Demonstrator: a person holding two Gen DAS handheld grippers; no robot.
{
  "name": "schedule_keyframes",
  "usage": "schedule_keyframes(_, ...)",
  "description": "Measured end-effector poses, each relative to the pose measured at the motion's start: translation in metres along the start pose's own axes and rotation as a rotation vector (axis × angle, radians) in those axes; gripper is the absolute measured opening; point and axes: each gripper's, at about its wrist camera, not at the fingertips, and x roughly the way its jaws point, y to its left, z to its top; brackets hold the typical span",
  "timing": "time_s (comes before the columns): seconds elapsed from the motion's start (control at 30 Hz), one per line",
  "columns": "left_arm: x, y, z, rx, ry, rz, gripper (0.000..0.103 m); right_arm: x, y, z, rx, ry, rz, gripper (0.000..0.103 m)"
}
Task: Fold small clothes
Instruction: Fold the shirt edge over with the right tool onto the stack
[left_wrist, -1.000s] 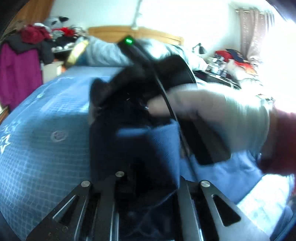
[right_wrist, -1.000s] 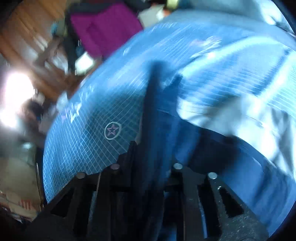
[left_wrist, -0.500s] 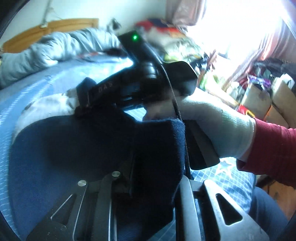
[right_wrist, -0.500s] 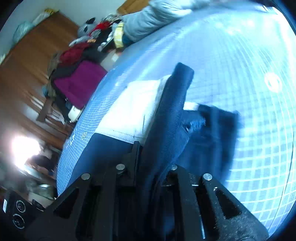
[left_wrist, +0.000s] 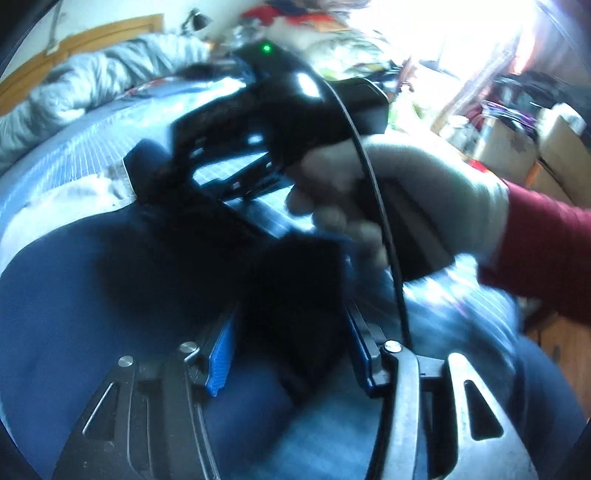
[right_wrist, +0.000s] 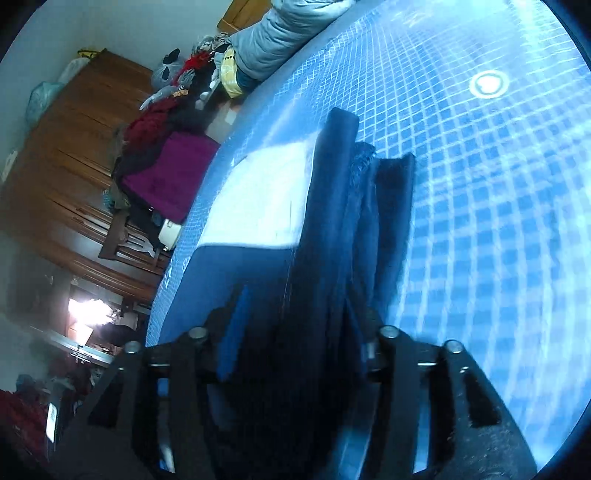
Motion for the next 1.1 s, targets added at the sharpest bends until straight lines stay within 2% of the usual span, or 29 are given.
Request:
schedule_keyframes(0.07, -0.036, -0.003, -0.018, 0.006, -0.036, 0.002, 0.060, -0.023, 0.011, -0.019, -0.039, -0.017, -0.067, 0.060)
schedule_keyframes(0.17, -0.084, 0.008, -0.047, -0.093, -0.075, 0.018, 0.060, -0.057, 0.036, -0.050, -0.102, -0.078, -0.170, 0.060)
schedule_keyframes(0.23, -0.109, 0.018, -0.066, -0.160, -0.095, 0.051, 0.060, -0.072, 0.056, -0.071, -0.133, -0.123, -0.174, 0.064)
schedule_keyframes(0.3, -0.126, 0.028, -0.084, -0.216, -0.104, 0.118, 0.060, -0.072, 0.071, -0.087, -0.176, -0.127, -0.153, 0.066)
schedule_keyframes(0.37, -0.134, 0.044, -0.098, -0.259, -0.093, 0.192, 0.060, -0.058, 0.082, -0.095, -0.237, -0.094, -0.181, 0.069)
schedule_keyframes(0.47, -0.133, 0.062, -0.111, -0.297, -0.085, 0.280, 0.060, -0.034, 0.074, -0.097, -0.253, -0.056, -0.266, 0.069)
schedule_keyframes(0.57, -0.118, 0.063, -0.111, -0.268, -0.072, 0.320, 0.060, -0.018, 0.064, -0.095, -0.216, -0.033, -0.263, 0.069)
schedule_keyframes(0.6, -0.111, 0.065, -0.108, -0.253, -0.057, 0.337, 0.060, -0.020, 0.061, -0.097, -0.206, -0.038, -0.254, 0.065)
schedule_keyframes(0.63, -0.104, 0.069, -0.107, -0.242, -0.046, 0.359, 0.063, -0.021, 0.061, -0.097, -0.202, -0.048, -0.256, 0.054)
schedule_keyframes(0.67, -0.098, 0.074, -0.105, -0.242, -0.041, 0.384, 0.063, -0.023, 0.063, -0.100, -0.196, -0.062, -0.257, 0.047)
schedule_keyframes(0.7, -0.092, 0.082, -0.103, -0.259, -0.041, 0.387, 0.063, -0.028, 0.063, -0.098, -0.184, -0.076, -0.246, 0.023)
schedule_keyframes(0.73, -0.090, 0.091, -0.101, -0.288, -0.044, 0.387, 0.059, -0.032, 0.063, -0.098, -0.170, -0.090, -0.236, 0.017)
schedule_keyframes(0.83, -0.107, 0.117, -0.097, -0.388, -0.094, 0.339, 0.043, -0.049, 0.074, -0.096, -0.167, -0.134, -0.192, 0.010)
schedule_keyframes(0.87, -0.116, 0.117, -0.095, -0.363, -0.114, 0.359, 0.036, -0.053, 0.077, -0.097, -0.174, -0.143, -0.181, 0.010)
schedule_keyframes(0.9, -0.124, 0.113, -0.094, -0.320, -0.123, 0.398, 0.033, -0.054, 0.078, -0.099, -0.184, -0.146, -0.180, 0.008)
schedule_keyframes(0.97, -0.128, 0.114, -0.101, -0.290, -0.119, 0.434, 0.032, -0.053, 0.069, -0.109, -0.181, -0.133, -0.213, 0.007)
schedule_keyframes(1.03, -0.114, 0.124, -0.116, -0.320, -0.057, 0.375, 0.038, -0.041, 0.044, -0.119, -0.108, -0.083, -0.220, 0.007)
schedule_keyframes(1.07, -0.094, 0.129, -0.128, -0.324, 0.024, 0.355, 0.039, -0.032, 0.032, -0.125, -0.081, -0.055, -0.233, 0.007)
schedule_keyframes(1.1, -0.087, 0.130, -0.135, -0.327, 0.036, 0.340, 0.039, -0.026, 0.026, -0.131, -0.074, -0.038, -0.249, 0.007)
